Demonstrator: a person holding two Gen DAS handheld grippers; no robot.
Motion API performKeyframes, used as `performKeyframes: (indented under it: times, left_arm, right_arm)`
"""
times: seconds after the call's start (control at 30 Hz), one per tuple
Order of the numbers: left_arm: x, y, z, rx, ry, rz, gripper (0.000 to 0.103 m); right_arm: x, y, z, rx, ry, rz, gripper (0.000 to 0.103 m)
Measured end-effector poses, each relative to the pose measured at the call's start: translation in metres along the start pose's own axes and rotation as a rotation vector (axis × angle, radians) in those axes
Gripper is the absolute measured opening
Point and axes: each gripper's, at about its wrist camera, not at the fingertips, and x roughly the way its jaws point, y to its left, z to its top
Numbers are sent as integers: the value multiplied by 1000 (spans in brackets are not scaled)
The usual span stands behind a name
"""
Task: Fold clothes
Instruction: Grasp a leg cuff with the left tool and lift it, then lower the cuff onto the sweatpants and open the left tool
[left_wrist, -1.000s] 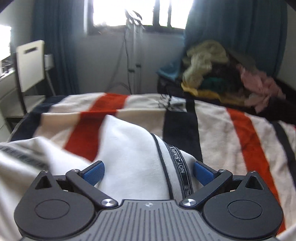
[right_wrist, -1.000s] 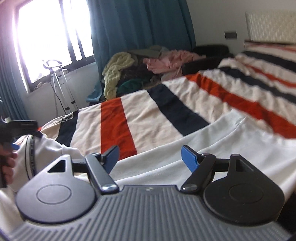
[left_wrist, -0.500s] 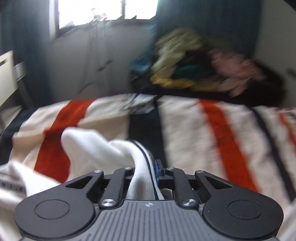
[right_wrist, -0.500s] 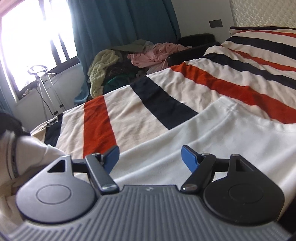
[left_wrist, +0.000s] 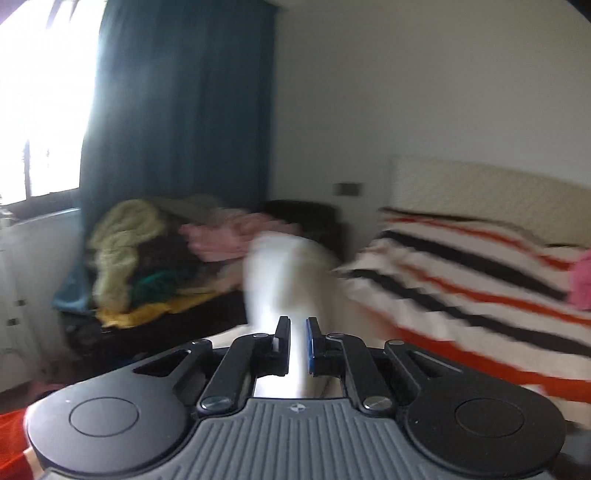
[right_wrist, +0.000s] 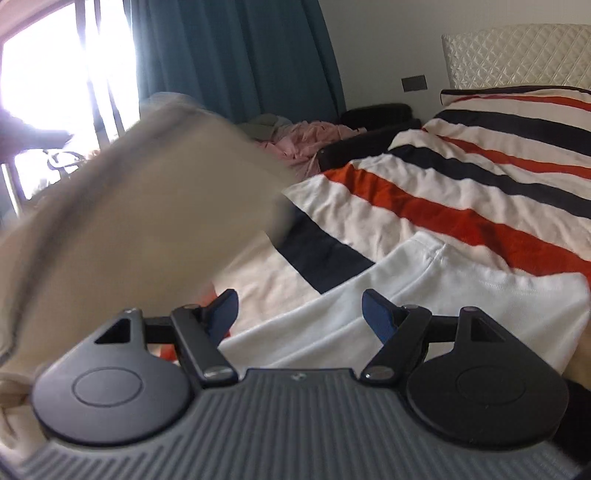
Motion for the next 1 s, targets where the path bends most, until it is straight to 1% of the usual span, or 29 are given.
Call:
performKeyframes:
  times: [0.07, 0.1, 0.13, 0.17, 0.2, 0.23, 0.27, 0.3, 0.33, 0.37, 0.4, 0.43, 0.5, 0.57, 0.63, 0.7, 0.8, 0.87, 0.93, 1.0]
  left_arm:
    - [34, 4, -16, -36, 64, 136, 10]
    - [45, 9, -25, -64, 97, 190, 12]
    - [51, 14, -34, -96, 120, 223, 13]
    - [46, 18, -41, -123, 119, 233, 15]
    - [38, 22, -48, -148, 112, 236, 25]
    - [30, 26, -55, -173, 104, 239, 33]
    - [17, 28, -61, -194, 88, 255, 47]
    - [-2, 28, -67, -216, 70, 278, 59]
    - [-23, 26, -72, -232, 54, 301, 63]
    - [-45, 23, -78, -247, 38, 323, 70]
    - [-70, 19, -85, -260, 31, 351, 80]
    - [-97, 11, -92, -267, 34, 384, 84]
    - [-150, -8, -108, -278, 47, 444, 86]
    - [-196, -27, -128, -295, 61, 488, 89]
    - [-237, -47, -149, -333, 71, 515, 91]
    - [-267, -62, -167, -393, 85, 536, 92]
    - [-295, -78, -188, -473, 108, 553, 92]
    - [-312, -85, -198, -497, 86, 540, 92]
    - [-322, -90, -205, -508, 70, 527, 92]
    - [-321, -93, -208, -481, 73, 527, 92]
  right_arm:
    - [6, -1, -3, -4, 15, -2, 76]
    - [9, -1, -4, -9, 14, 2, 76]
    - [12, -2, -6, -15, 16, 3, 76]
    - [15, -2, -7, -16, 24, 4, 76]
    - [18, -3, -8, -7, 34, 11, 76]
    - [20, -3, -8, 1, 41, 21, 76]
    - [21, -3, -8, 7, 45, 34, 76]
    - [22, -3, -9, 10, 47, 46, 76]
    - [21, -2, -9, 7, 46, 57, 76]
    - [21, -2, -10, 8, 45, 70, 76]
    - [20, -2, -10, 14, 45, 88, 76]
    - [19, -1, -10, 17, 45, 105, 76]
    - [15, 0, -10, 17, 46, 132, 76]
    - [10, 2, -9, 14, 46, 157, 64]
    - [4, 4, -8, 5, 49, 172, 47]
    - [-2, 3, -7, 1, 61, 178, 39]
    - [-8, -4, -3, 41, 105, 188, 38]
    - [-12, -9, -3, 70, 131, 188, 38]
    - [-17, -13, -4, 88, 155, 182, 38]
    - [-19, -13, -5, 74, 180, 167, 38]
